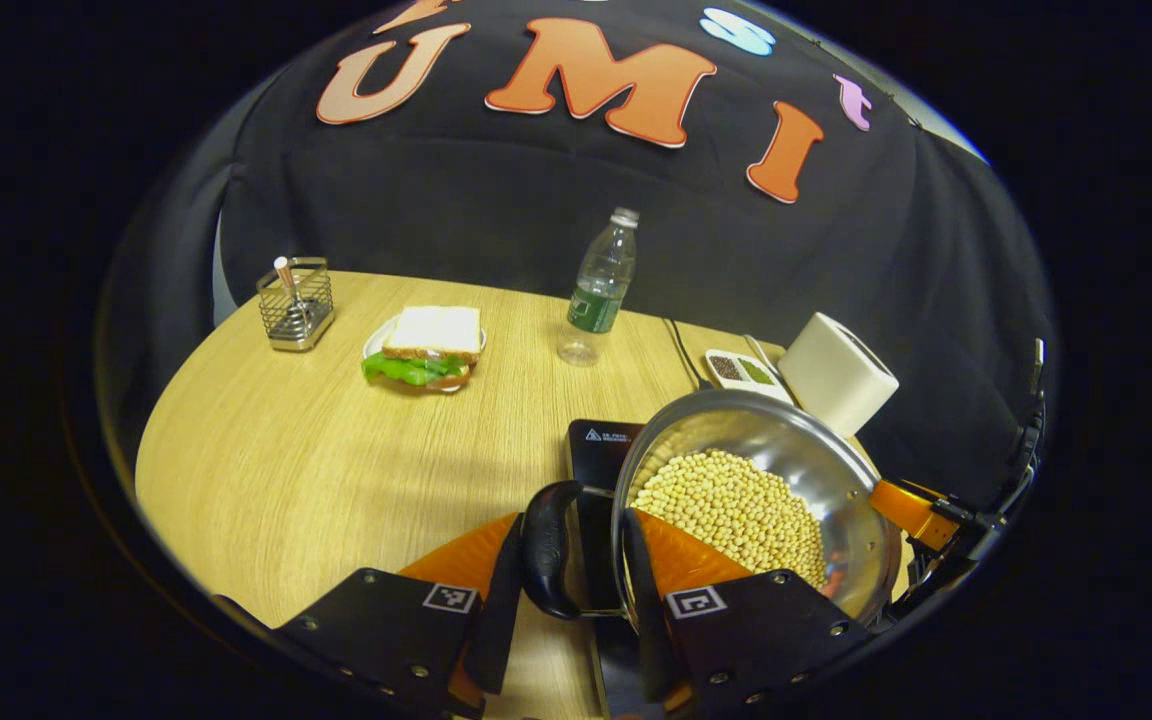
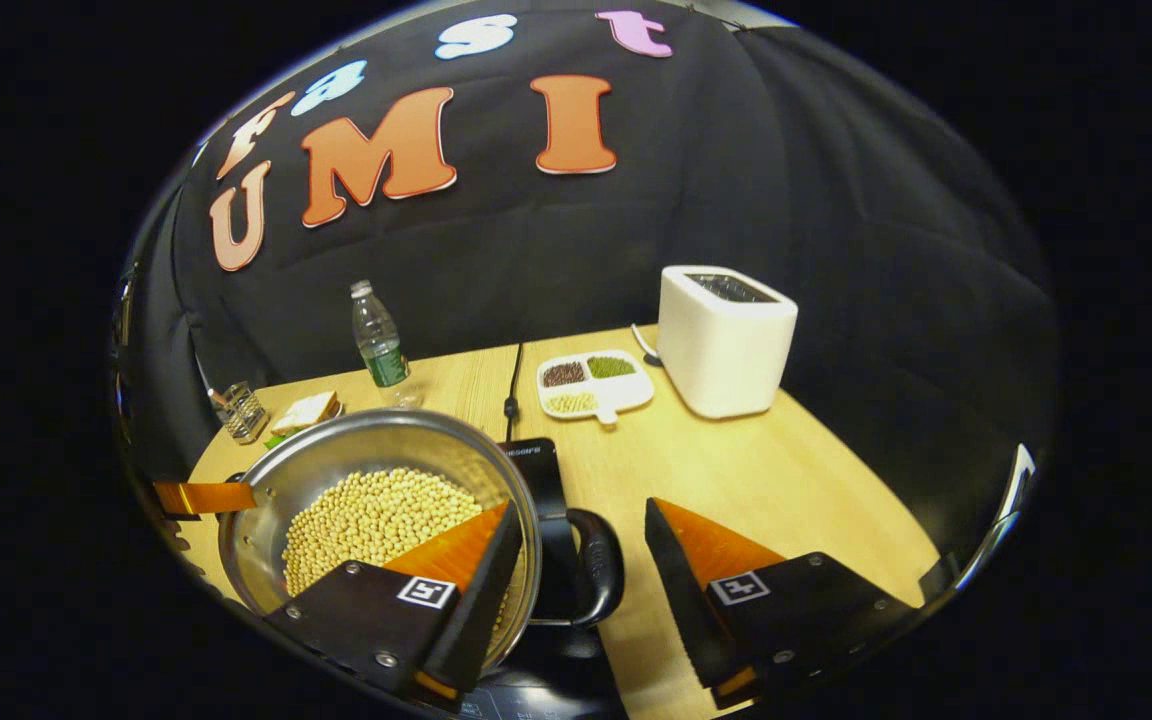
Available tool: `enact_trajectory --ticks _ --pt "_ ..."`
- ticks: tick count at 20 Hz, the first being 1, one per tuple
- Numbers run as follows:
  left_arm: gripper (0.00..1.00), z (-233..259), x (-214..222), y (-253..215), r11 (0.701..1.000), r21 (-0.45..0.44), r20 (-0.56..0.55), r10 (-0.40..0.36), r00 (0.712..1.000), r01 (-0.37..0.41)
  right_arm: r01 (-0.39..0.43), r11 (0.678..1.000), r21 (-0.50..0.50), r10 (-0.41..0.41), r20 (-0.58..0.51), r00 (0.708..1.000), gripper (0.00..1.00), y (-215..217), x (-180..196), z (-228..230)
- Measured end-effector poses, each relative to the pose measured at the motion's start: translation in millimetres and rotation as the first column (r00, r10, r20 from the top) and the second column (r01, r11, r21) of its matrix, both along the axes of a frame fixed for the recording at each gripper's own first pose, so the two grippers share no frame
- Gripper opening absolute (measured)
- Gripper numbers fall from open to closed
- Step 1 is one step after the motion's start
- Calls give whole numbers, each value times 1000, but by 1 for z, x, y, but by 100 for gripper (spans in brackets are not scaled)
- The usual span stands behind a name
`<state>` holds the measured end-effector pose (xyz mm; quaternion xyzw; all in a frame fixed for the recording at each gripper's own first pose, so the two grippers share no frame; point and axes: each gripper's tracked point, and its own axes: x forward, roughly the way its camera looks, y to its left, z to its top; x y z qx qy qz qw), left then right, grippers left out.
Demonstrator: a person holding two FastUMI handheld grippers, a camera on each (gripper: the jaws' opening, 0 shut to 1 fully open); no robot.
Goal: First push the handle of the pot to place it horizontally, then grasp the pot with both hands and set it on the induction cooktop.
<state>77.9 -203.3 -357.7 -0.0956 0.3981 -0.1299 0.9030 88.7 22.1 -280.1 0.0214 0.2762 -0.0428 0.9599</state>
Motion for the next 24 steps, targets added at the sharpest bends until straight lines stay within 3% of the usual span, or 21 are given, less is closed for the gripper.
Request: enact_trajectory --ticks 2,6,7,8,13,15,21,22,24 --pt "57 40 9 23 999 40 87 29 996 -33 -2 1000 13 2 54 999 93 2 -1 31" --pt "60 120 17 75 983 117 254 111 961 -144 -4 1000 24 0 166 986 94 1 -11 97" --pt "83 148 14 90 976 138 304 121 945 -169 -13 1000 29 7 200 980 94 2 -15 117" --pt "84 173 10 102 972 147 347 125 929 -186 -19 999 29 11 236 972 94 2 -21 137" --pt "83 271 -25 133 964 112 512 151 846 -240 -53 998 -19 56 401 914 94 9 -55 232" --pt "83 288 -26 139 960 117 543 151 826 -253 -69 997 -20 71 441 895 94 9 -71 258" --pt "80 341 -50 167 951 109 632 158 759 -289 -83 996 -37 90 523 848 94 23 -97 300" --pt "81 344 -55 162 953 113 637 149 757 -283 -82 996 -41 92 528 844 94 20 -100 302" --pt "80 344 -67 149 970 68 598 149 787 -235 -89 995 -41 97 530 842 94 24 -104 305"
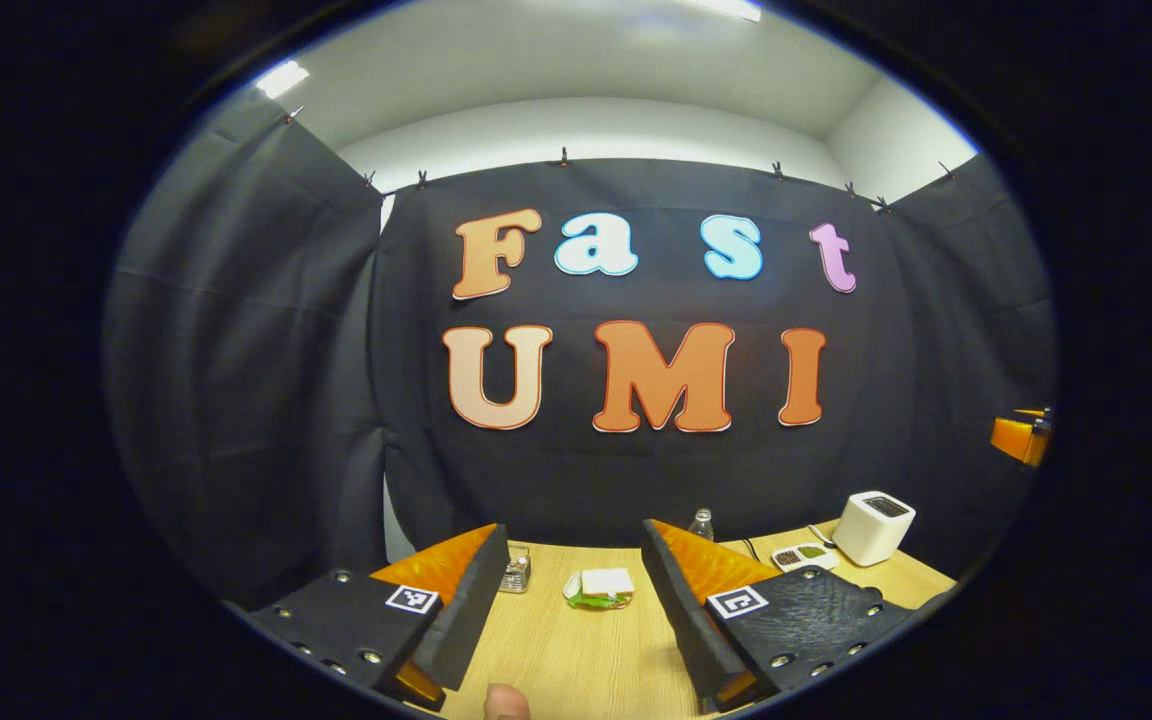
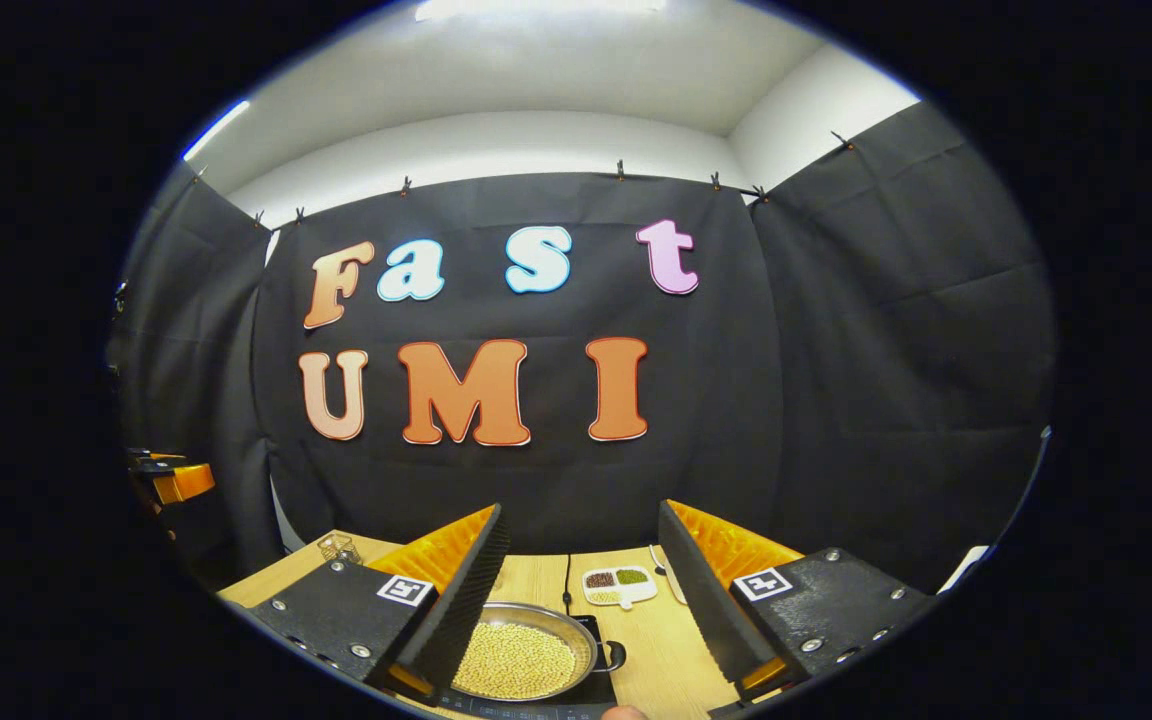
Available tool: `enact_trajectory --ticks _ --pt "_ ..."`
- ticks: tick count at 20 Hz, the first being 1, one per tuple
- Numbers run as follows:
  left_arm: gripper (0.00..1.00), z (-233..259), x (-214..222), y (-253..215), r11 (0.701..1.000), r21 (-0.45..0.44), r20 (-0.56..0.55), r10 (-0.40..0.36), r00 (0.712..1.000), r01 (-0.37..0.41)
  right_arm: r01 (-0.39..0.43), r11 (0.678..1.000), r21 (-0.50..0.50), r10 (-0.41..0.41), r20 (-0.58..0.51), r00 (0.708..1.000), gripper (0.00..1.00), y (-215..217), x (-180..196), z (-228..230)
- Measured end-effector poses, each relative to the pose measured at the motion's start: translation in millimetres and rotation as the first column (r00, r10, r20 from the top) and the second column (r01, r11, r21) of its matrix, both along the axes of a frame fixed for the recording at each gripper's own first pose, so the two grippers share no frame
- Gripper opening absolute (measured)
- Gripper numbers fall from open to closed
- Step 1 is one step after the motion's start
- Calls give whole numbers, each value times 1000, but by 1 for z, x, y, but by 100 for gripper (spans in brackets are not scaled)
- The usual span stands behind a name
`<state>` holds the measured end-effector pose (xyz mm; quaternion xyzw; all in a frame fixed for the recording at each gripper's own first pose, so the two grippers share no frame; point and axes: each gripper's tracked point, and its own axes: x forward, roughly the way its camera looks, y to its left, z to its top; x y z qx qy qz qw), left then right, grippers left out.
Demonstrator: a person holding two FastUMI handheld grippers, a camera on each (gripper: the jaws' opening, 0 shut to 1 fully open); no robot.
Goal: First push the handle of the pot to place it horizontally, then grasp the pot with both hands and set it on the induction cooktop.
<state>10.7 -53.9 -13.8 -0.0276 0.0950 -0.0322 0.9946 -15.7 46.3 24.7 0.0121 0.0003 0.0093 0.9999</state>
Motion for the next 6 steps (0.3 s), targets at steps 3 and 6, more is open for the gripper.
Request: enact_trajectory --ticks 3,6 --pt "81 29 -4 14 997 -74 50 14 999 -10 -10 1000 3 10 5 1000 94 2 -3 2" --pt "80 49 -27 41 997 -14 86 72 994 -71 -9 1000 6 9 6 1000 94 1 -3 3"
